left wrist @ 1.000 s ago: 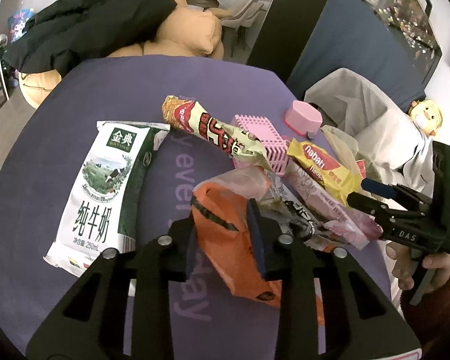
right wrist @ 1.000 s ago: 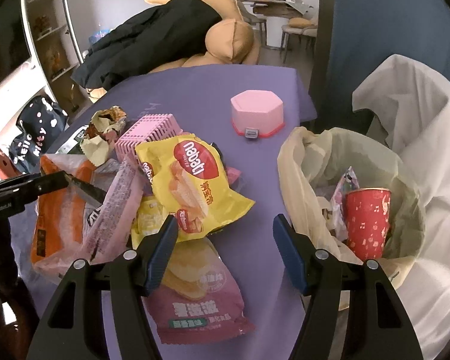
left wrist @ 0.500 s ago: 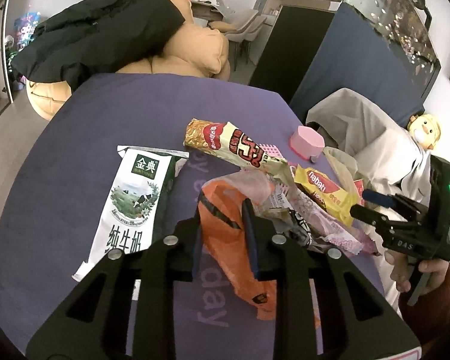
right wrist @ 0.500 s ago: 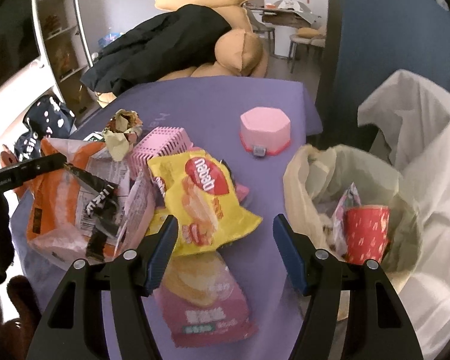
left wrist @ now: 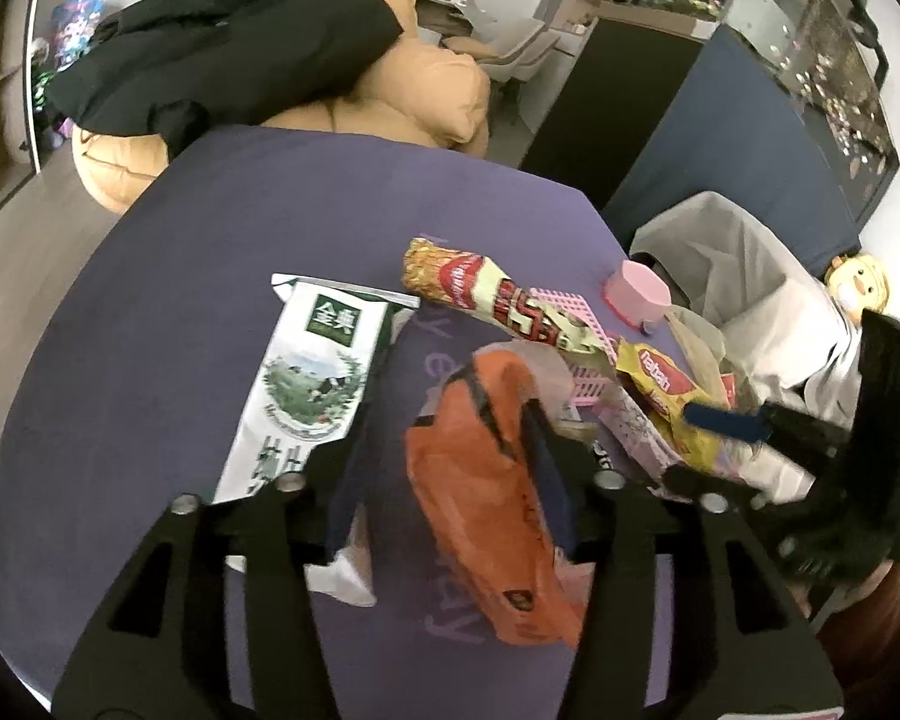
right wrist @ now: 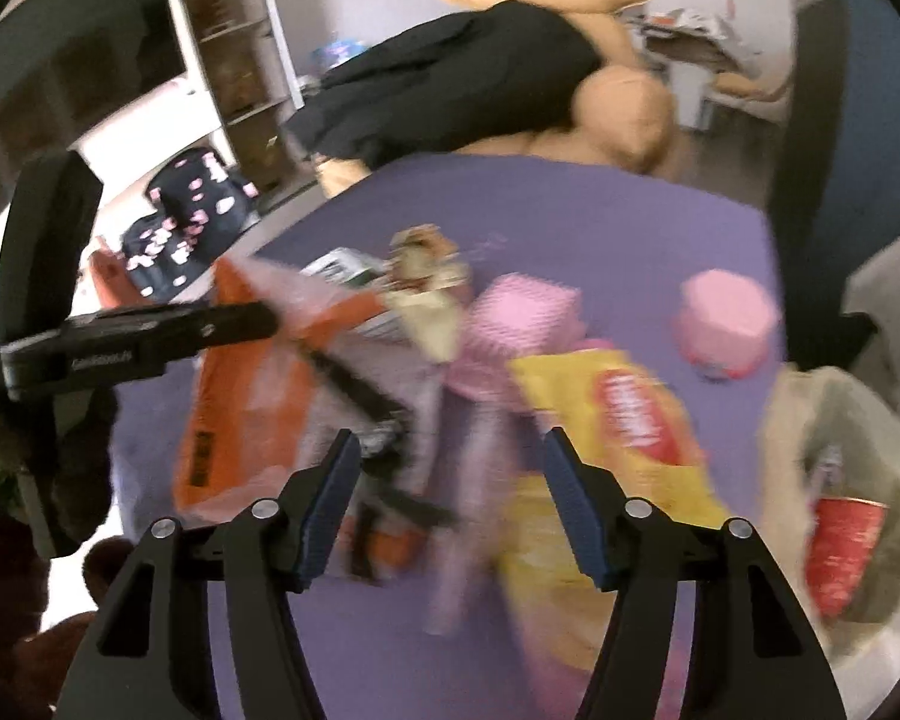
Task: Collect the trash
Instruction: 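Lift the orange bag with the left tool while the right grasps the black wrapper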
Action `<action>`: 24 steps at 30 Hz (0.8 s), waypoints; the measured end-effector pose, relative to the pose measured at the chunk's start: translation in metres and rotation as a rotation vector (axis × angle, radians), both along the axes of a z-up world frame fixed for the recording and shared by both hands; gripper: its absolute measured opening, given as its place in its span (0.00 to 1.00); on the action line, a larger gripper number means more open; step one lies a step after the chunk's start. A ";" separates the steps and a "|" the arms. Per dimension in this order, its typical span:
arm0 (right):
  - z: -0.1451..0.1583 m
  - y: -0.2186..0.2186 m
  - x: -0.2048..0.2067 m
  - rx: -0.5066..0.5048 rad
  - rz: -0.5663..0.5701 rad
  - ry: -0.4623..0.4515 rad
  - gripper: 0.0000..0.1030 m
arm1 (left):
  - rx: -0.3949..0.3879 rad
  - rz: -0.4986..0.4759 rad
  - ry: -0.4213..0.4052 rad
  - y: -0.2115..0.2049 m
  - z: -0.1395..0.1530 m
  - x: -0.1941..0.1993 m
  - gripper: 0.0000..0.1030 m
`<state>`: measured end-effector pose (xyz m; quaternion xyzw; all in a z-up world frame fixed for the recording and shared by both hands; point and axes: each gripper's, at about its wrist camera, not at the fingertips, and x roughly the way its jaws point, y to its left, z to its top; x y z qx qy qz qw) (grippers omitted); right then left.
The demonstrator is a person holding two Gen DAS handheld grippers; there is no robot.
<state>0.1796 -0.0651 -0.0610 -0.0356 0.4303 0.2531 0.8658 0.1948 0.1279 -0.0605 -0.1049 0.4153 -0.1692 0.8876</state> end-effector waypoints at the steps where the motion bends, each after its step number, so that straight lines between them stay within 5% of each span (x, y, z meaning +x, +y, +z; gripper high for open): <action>1: -0.003 0.006 0.000 -0.001 0.010 0.008 0.51 | -0.002 0.003 0.002 0.002 0.000 0.000 0.48; 4: -0.016 0.026 0.005 -0.020 0.037 0.032 0.48 | -0.003 0.003 0.004 0.002 -0.002 0.000 0.48; 9: -0.029 0.033 0.012 -0.001 0.062 0.099 0.21 | 0.003 0.004 0.005 0.003 -0.003 -0.002 0.48; 24: 0.037 -0.032 -0.001 0.023 -0.093 -0.090 0.18 | -0.010 0.038 0.074 0.011 -0.017 -0.004 0.48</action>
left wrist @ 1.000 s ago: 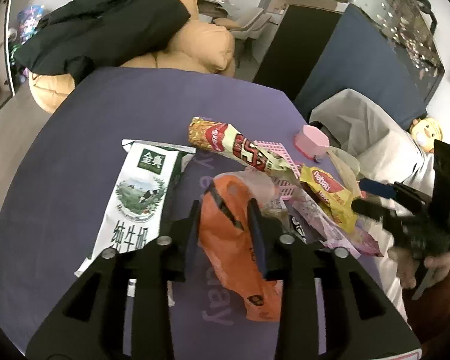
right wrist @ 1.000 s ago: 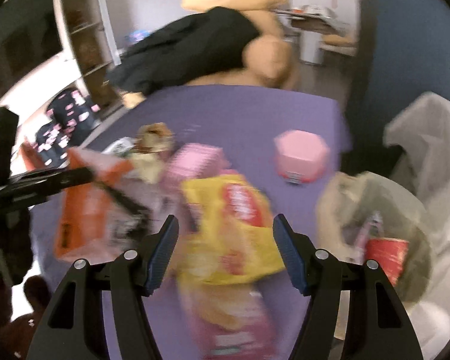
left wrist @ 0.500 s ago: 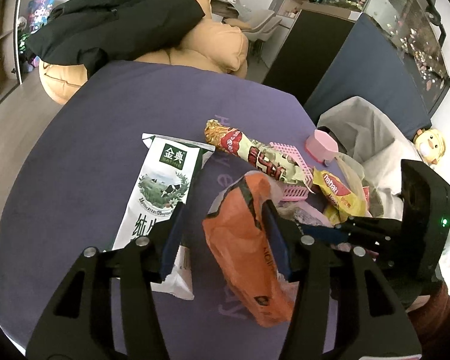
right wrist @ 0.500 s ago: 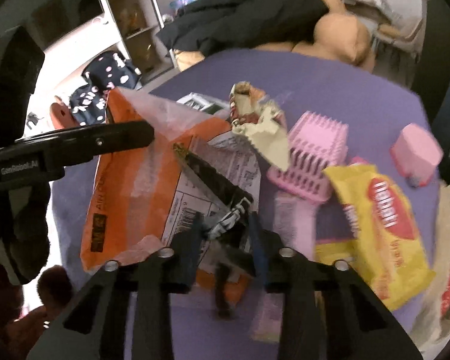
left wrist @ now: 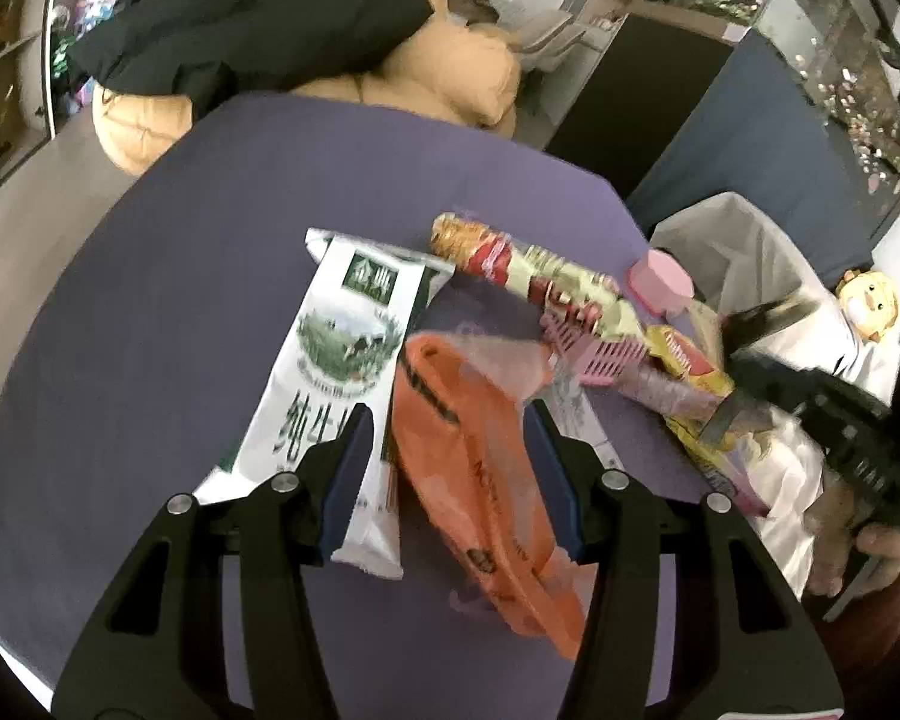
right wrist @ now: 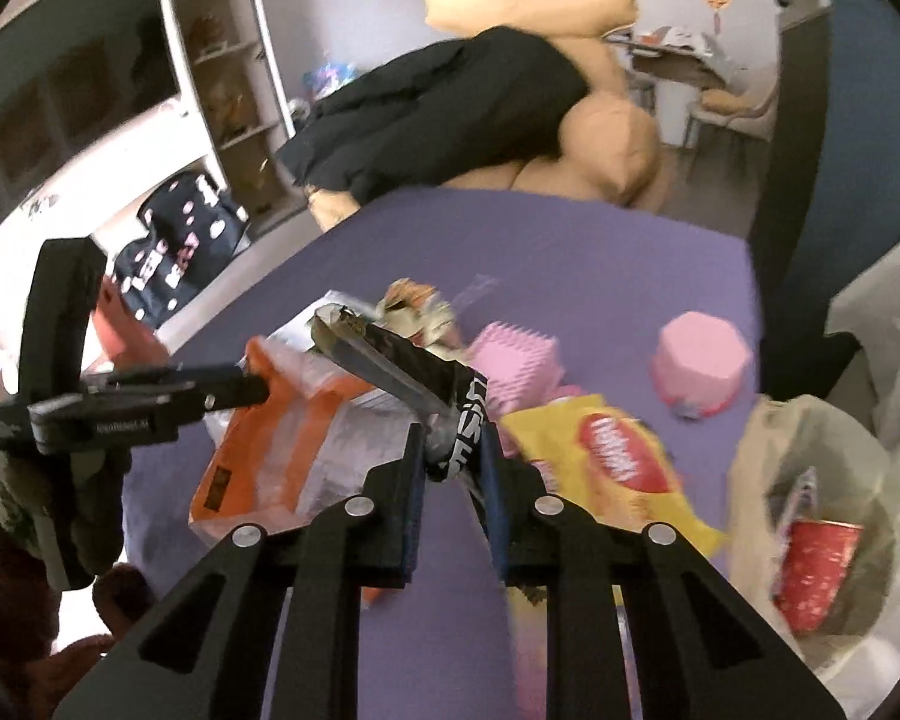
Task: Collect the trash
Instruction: 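Lift the orange bag with the left tool while the right grasps the black wrapper, then carry the orange bag over the trash bag with the left tool while the right carries the wrapper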
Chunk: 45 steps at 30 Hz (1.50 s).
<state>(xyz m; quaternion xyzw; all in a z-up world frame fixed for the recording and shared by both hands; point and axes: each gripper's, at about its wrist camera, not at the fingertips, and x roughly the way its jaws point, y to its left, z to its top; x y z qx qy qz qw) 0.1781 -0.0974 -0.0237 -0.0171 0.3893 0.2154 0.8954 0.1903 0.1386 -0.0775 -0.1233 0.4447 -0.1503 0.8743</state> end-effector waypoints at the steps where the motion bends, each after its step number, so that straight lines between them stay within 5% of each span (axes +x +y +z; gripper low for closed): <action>1: 0.003 -0.008 -0.002 0.005 -0.015 -0.007 0.18 | 0.003 -0.002 0.010 -0.001 -0.002 -0.001 0.48; 7: 0.008 -0.037 -0.003 0.030 -0.080 -0.029 0.18 | 0.107 -0.010 -0.002 -0.020 -0.007 -0.015 0.47; 10: 0.011 -0.042 -0.002 0.038 -0.073 -0.044 0.18 | 0.109 -0.009 -0.003 -0.026 -0.007 -0.015 0.22; 15: 0.021 -0.049 -0.001 0.034 -0.073 -0.075 0.18 | 0.147 -0.024 -0.052 -0.039 0.007 -0.017 0.08; 27: 0.066 -0.078 0.000 0.097 -0.069 -0.192 0.18 | 0.222 -0.031 -0.339 -0.074 0.121 -0.017 0.08; 32: 0.072 -0.092 0.002 0.108 -0.052 -0.186 0.18 | 0.197 -0.017 -0.382 -0.083 0.146 -0.007 0.08; 36: 0.052 -0.092 0.005 0.080 0.004 -0.125 0.19 | 0.175 -0.023 -0.359 -0.082 0.136 -0.006 0.08; 39: 0.025 -0.084 0.007 0.055 0.049 -0.078 0.35 | 0.152 -0.042 -0.301 -0.081 0.115 -0.005 0.08; 45: -0.023 -0.054 0.017 -0.108 0.090 0.000 0.35 | 0.104 -0.054 -0.153 -0.070 0.057 -0.002 0.08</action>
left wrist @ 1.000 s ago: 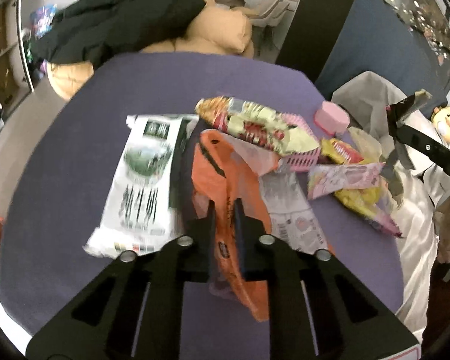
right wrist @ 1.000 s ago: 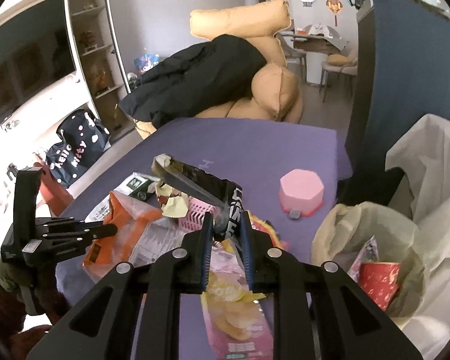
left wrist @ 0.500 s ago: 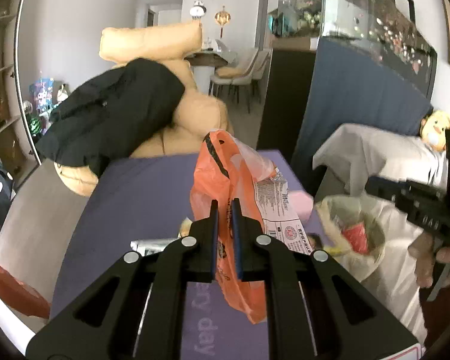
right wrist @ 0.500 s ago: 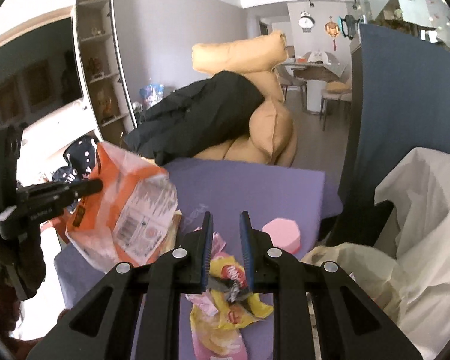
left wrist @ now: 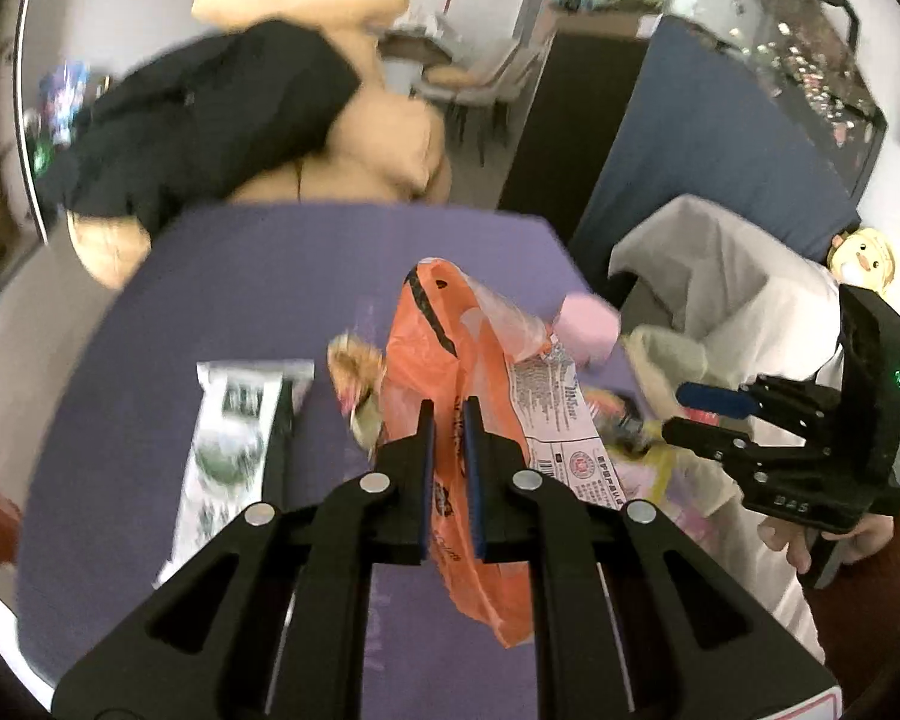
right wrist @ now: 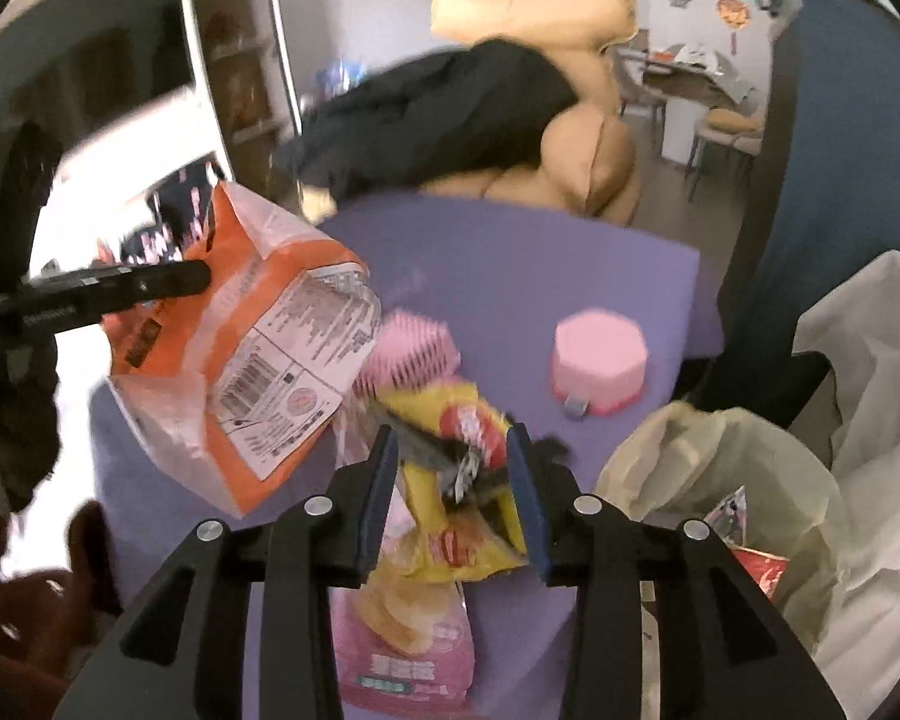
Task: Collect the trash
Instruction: 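Carry the orange bag over the trash bag with the left tool while the right carries the wrapper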
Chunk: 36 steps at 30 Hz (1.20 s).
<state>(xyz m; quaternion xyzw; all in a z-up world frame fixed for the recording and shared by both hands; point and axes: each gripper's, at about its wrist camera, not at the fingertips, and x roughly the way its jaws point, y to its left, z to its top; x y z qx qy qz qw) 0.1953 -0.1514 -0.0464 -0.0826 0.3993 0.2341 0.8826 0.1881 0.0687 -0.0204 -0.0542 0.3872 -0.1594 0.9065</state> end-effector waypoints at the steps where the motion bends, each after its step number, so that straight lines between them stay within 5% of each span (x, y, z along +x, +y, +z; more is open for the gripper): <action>1: -0.006 0.003 0.002 -0.020 -0.005 0.009 0.35 | -0.006 0.005 0.022 0.003 -0.009 0.001 0.08; 6: -0.040 0.003 0.018 -0.003 -0.057 0.066 0.35 | -0.023 0.020 0.063 0.012 -0.028 -0.001 0.08; 11: -0.039 0.004 0.020 0.010 -0.088 0.061 0.19 | -0.032 0.033 0.069 0.019 -0.031 -0.002 0.08; 20: 0.001 0.002 0.006 0.076 -0.086 -0.008 0.16 | -0.037 0.051 0.048 0.024 -0.026 -0.004 0.08; 36: 0.057 -0.017 -0.009 0.099 -0.132 -0.136 0.16 | 0.001 0.067 -0.113 0.018 0.038 -0.010 0.08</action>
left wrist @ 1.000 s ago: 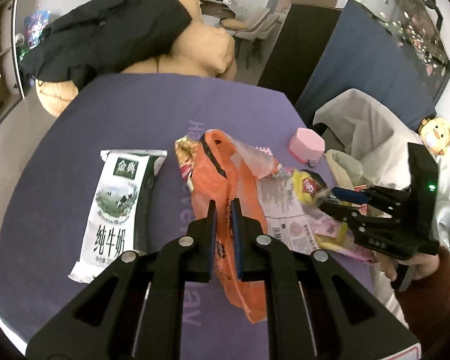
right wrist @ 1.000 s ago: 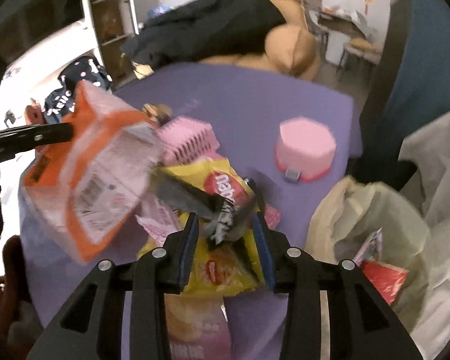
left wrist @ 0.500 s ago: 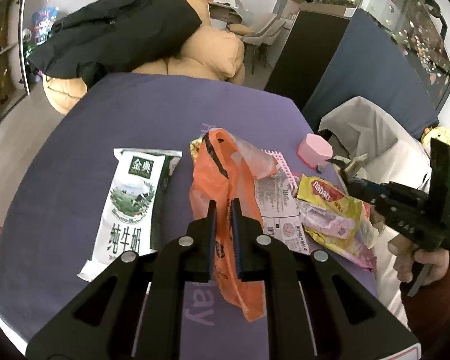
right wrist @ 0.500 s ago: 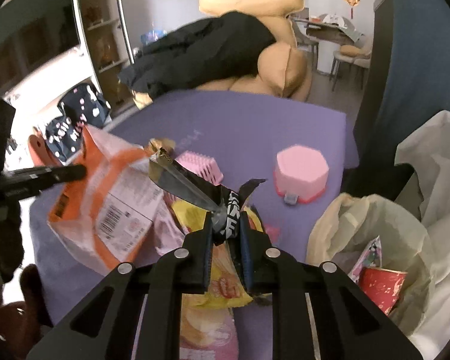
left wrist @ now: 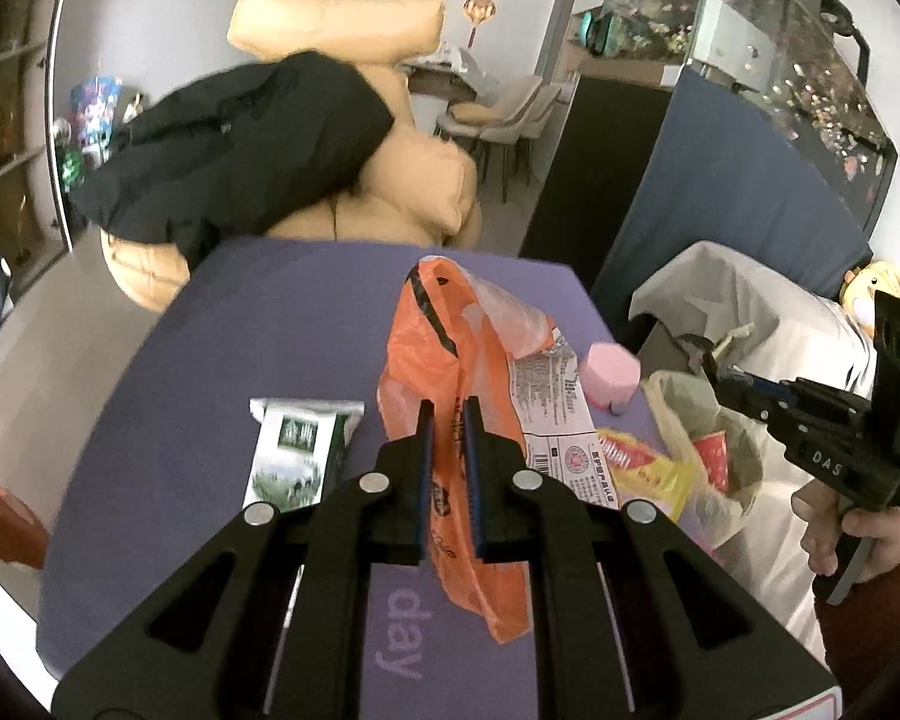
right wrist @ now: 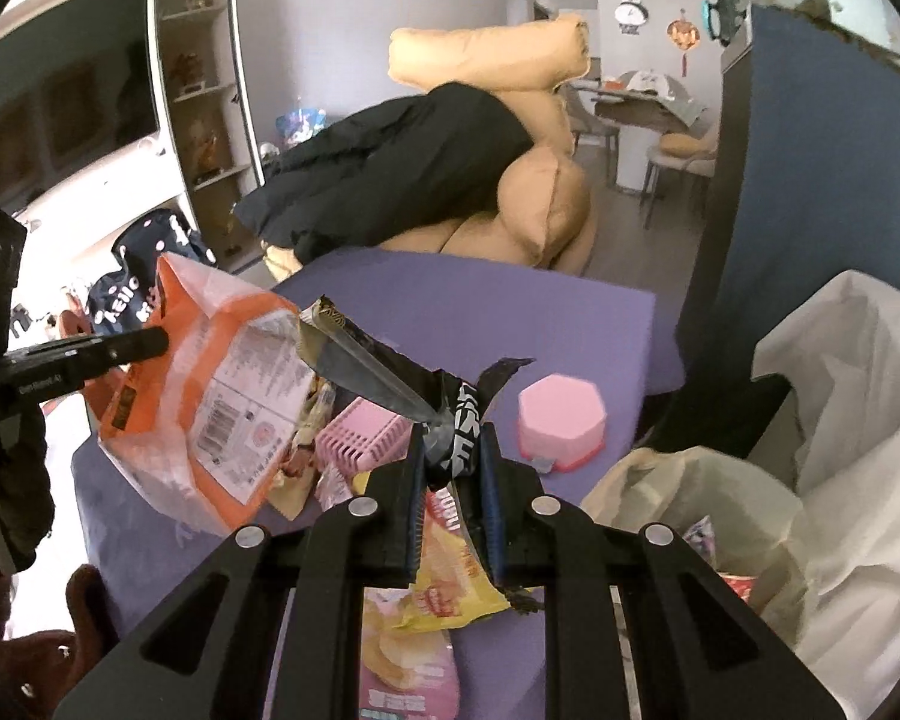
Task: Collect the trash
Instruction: 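Carry the orange bag over the trash bag with the left tool while the right carries the wrapper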
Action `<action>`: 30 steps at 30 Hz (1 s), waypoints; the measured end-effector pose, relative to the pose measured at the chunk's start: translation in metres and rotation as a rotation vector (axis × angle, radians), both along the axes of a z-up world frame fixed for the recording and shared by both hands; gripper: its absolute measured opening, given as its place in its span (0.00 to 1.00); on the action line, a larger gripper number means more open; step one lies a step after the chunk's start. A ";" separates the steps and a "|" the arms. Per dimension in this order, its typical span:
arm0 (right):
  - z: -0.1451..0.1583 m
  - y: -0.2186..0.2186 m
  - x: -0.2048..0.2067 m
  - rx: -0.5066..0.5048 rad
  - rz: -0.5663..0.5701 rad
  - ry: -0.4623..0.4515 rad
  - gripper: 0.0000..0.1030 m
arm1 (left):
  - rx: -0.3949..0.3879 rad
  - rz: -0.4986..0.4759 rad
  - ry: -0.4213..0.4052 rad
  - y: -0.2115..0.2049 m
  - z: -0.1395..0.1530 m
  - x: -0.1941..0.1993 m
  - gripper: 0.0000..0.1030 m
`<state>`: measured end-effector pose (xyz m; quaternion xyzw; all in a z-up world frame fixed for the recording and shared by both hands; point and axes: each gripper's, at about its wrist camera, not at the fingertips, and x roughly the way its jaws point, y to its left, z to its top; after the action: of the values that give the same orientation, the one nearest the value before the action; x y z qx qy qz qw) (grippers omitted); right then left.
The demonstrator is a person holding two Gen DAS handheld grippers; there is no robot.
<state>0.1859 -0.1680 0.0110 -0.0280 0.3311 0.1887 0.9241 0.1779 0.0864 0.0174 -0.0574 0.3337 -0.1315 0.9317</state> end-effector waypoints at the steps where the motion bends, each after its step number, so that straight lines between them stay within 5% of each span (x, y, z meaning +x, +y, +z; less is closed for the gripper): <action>1: 0.004 -0.005 -0.003 0.002 -0.008 -0.013 0.16 | 0.004 -0.003 -0.012 -0.003 0.006 0.000 0.08; 13: 0.031 -0.086 -0.018 -0.004 -0.148 -0.100 0.16 | -0.035 -0.104 -0.075 -0.082 0.043 0.011 0.08; 30: 0.021 -0.242 -0.014 -0.068 -0.470 -0.070 0.16 | -0.042 -0.394 0.037 -0.287 0.020 0.082 0.08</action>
<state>0.1723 -0.4096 0.0317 0.0121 0.3024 -0.0439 0.9521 0.2600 -0.2006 0.0373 -0.0129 0.3525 -0.3173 0.8803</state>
